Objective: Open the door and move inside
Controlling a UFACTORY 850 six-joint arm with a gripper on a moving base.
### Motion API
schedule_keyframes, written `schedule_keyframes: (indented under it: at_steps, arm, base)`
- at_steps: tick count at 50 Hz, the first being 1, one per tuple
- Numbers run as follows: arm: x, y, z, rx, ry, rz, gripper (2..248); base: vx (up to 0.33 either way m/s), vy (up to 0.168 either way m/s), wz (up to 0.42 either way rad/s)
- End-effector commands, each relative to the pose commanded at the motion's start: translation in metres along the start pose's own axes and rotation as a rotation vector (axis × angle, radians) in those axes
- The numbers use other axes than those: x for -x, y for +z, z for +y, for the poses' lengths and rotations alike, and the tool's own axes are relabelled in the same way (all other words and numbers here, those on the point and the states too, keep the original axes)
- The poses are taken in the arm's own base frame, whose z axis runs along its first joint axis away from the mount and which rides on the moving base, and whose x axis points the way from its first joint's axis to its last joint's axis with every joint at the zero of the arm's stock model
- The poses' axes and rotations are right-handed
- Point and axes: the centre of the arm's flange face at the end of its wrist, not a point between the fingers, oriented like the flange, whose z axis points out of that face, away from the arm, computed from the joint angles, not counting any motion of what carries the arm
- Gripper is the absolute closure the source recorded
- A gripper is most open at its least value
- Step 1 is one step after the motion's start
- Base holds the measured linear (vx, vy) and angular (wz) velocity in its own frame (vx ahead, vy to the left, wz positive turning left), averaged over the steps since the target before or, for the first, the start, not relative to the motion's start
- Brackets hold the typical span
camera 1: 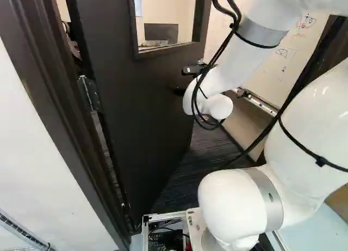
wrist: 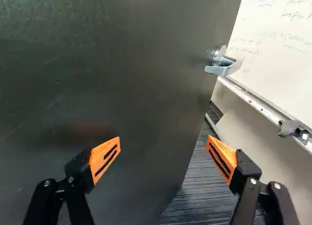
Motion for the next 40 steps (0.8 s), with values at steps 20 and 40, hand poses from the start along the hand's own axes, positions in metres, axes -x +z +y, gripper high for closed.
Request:
schedule_keyframes:
  at_steps: [20,40]
  arm:
    - [-0.005,0.018,-0.011,-0.037,-0.014,-0.001,3]
    - [-0.012,0.042,-0.024,-0.088,-0.039,0.000,3]
  base:
    - [0.000,0.000,0.000]
    - [0.000,0.000,0.000]
